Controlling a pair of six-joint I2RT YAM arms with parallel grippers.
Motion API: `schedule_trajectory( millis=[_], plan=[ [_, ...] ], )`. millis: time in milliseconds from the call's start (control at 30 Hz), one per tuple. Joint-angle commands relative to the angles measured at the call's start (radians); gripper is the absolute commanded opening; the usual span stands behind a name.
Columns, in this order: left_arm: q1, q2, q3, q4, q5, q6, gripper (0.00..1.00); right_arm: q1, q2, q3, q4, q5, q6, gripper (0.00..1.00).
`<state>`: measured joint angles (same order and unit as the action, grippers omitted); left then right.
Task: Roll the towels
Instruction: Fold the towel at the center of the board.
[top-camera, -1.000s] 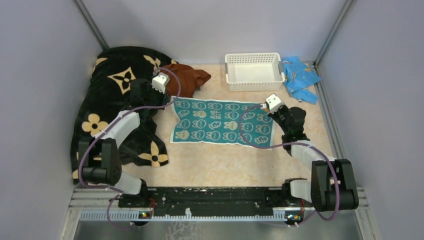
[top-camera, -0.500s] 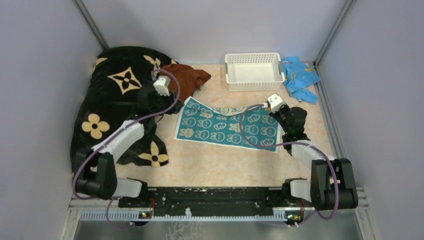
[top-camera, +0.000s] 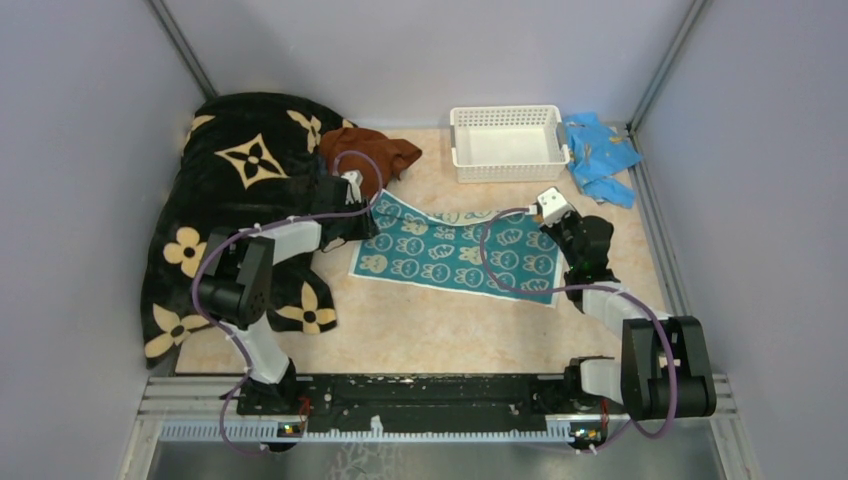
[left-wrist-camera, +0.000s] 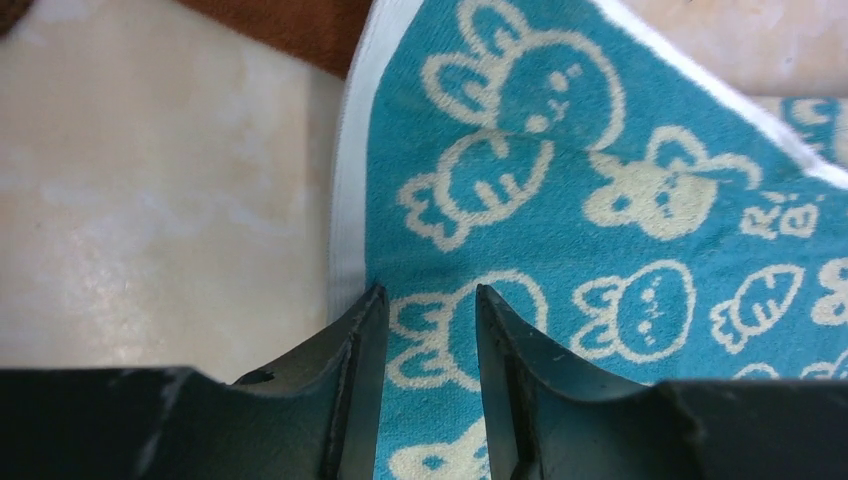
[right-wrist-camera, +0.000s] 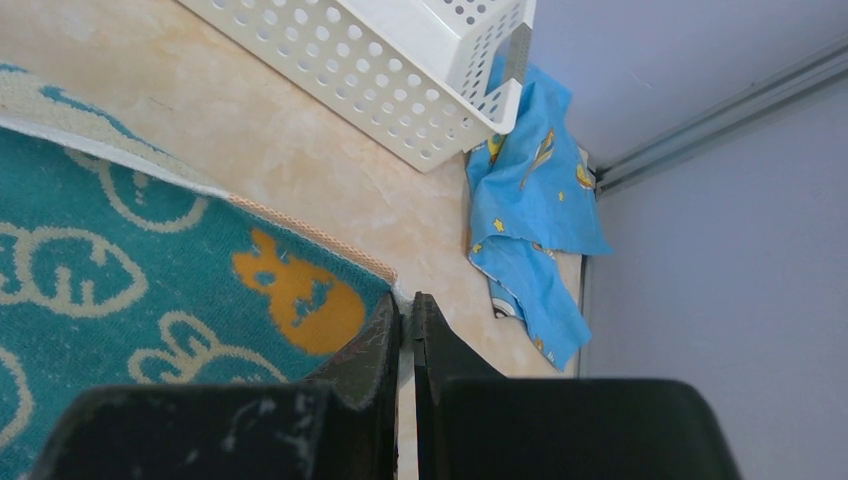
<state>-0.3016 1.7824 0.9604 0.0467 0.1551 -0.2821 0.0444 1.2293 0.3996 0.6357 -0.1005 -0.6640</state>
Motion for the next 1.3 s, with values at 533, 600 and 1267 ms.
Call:
schedule_trajectory(
  millis=[533,600,1267],
  plan=[
    [0.035,-0.408,-0.268,-0.114,-0.163,-0.139,0.55,0.019,-0.103,-0.015,-0.081,-0.053,-0.075,0.04],
    [0.034,-0.386,-0.192,-0.119,-0.124,-0.132,0.56,0.030,-0.104,-0.018,-0.087,-0.054,-0.090,0.04],
    [-0.076,0.171,0.306,-0.241,-0.226,0.128,0.52,0.070,-0.071,-0.027,-0.081,-0.044,-0.121,0.05]
  ],
)
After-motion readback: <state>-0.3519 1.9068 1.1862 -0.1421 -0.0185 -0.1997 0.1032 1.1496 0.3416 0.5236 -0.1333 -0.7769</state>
